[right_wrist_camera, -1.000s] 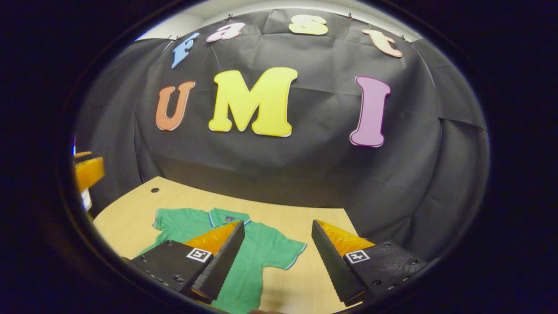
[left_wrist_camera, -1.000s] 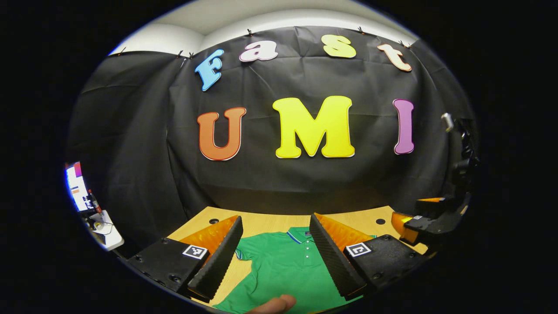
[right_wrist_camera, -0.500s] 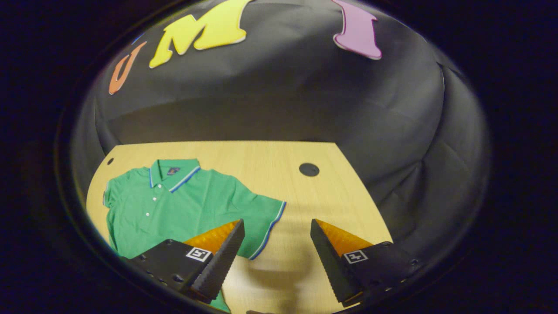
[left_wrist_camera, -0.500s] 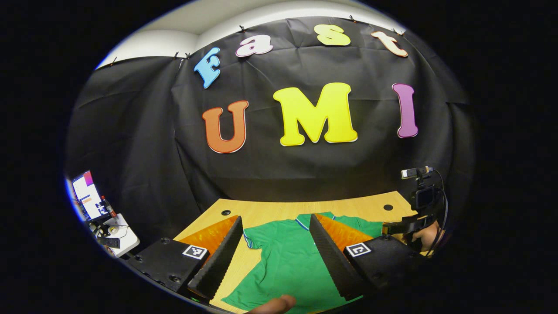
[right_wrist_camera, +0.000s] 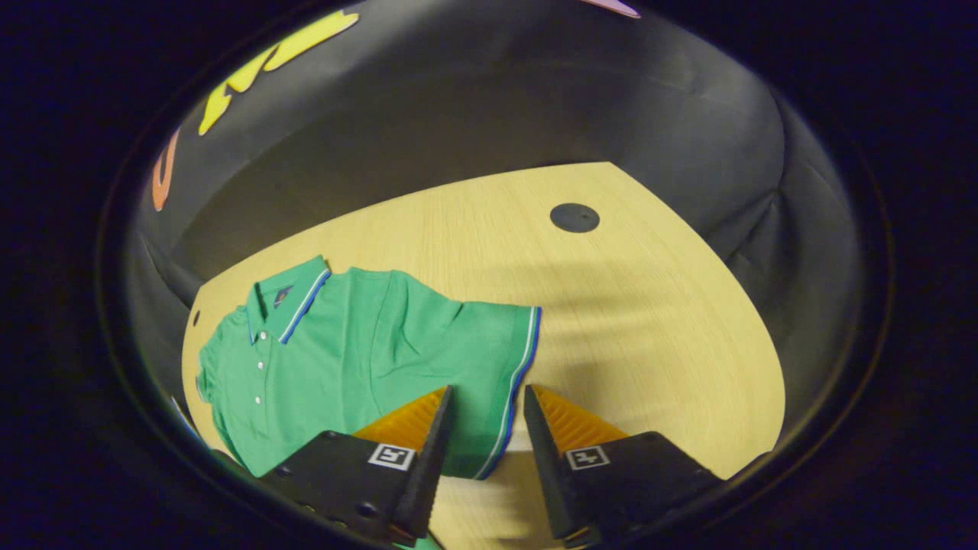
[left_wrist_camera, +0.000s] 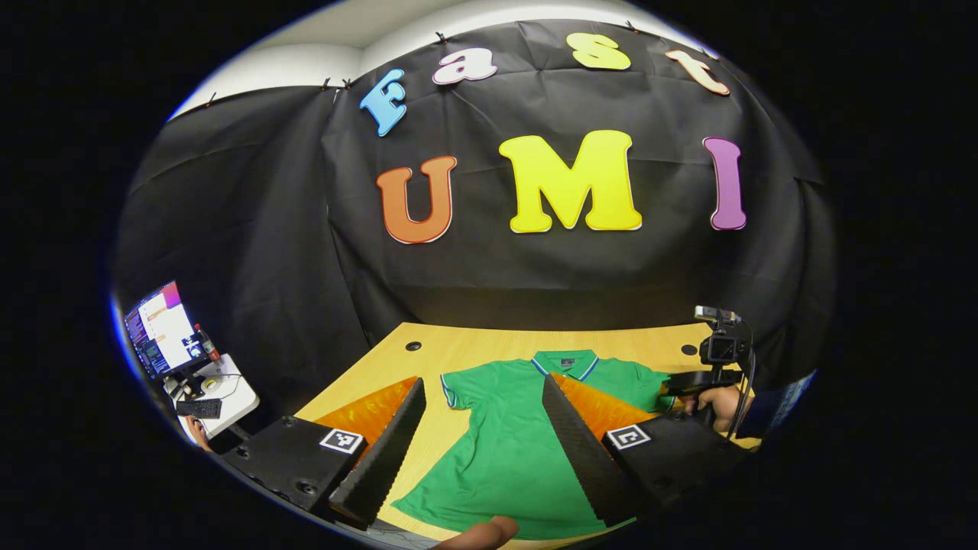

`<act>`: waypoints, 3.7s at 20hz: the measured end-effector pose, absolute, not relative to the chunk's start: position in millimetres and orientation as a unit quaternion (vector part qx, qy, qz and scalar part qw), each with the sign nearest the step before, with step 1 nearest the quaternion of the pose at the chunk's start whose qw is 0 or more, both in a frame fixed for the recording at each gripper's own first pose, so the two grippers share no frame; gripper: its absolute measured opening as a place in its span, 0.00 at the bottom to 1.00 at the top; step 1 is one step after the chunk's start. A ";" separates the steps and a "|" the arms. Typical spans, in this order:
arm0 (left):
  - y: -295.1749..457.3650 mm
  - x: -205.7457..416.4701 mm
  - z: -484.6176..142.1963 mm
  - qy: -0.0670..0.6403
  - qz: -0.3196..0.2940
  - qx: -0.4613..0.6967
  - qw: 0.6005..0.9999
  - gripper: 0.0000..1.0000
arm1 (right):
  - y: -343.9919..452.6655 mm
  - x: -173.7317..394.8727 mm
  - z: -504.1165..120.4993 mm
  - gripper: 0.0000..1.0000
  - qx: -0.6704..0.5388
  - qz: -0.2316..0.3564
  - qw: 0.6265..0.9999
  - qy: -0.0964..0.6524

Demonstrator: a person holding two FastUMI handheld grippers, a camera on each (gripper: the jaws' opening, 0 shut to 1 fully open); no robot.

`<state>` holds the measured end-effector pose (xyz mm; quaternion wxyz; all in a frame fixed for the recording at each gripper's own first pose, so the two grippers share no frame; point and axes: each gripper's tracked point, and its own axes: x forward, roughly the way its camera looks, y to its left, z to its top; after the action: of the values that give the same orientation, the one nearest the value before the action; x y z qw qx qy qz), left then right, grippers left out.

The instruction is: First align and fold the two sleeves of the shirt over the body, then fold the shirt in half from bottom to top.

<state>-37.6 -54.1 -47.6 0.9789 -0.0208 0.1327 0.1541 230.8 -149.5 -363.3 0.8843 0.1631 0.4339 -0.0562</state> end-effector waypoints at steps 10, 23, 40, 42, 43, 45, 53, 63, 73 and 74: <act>-34.3 -43.5 -62.0 0.138 0.130 -0.026 0.982 1.00 | -142.4 228.0 -344.1 0.00 0.190 -0.044 0.872 0.449; 30.7 -40.0 -95.9 0.137 0.114 -0.071 0.981 1.00 | -141.0 219.5 -314.2 0.19 0.143 -0.107 0.881 0.438; -30.8 -52.9 -87.4 0.159 0.162 -0.044 0.973 1.00 | -141.7 229.9 -358.7 0.06 0.245 -0.040 0.809 0.533; -31.1 -56.5 -86.2 0.160 0.164 -0.043 0.973 1.00 | -137.2 229.6 -360.5 0.00 0.291 -0.028 0.787 0.544; -29.7 -56.2 -86.3 0.159 0.166 -0.041 0.972 0.99 | -141.7 227.0 -360.0 0.00 0.284 -0.025 0.789 0.544; -24.6 -57.0 -87.3 0.158 0.168 -0.043 0.972 1.00 | -142.1 232.2 -347.4 0.00 0.287 -0.016 0.798 0.529; -6.5 -47.1 -96.8 0.154 0.149 -0.065 0.975 0.99 | -87.2 240.1 -295.9 0.00 0.260 0.020 0.821 0.507; 66.2 -43.7 -147.8 0.171 0.144 -0.105 0.969 1.00 | 20.7 238.8 -265.0 0.00 0.142 0.048 0.853 0.500; 112.2 33.7 -212.9 0.222 0.091 -0.101 0.966 0.99 | 17.6 211.4 -179.3 0.96 0.091 0.059 0.909 0.403; 108.2 55.1 -218.0 0.227 0.074 -0.098 0.966 0.99 | 9.3 200.4 -150.9 0.96 0.085 0.057 0.923 0.372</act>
<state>55.1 108.2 -218.0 0.9661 -0.0978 0.2270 0.0742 200.4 9.3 -150.9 0.9226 0.0853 0.3717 0.0571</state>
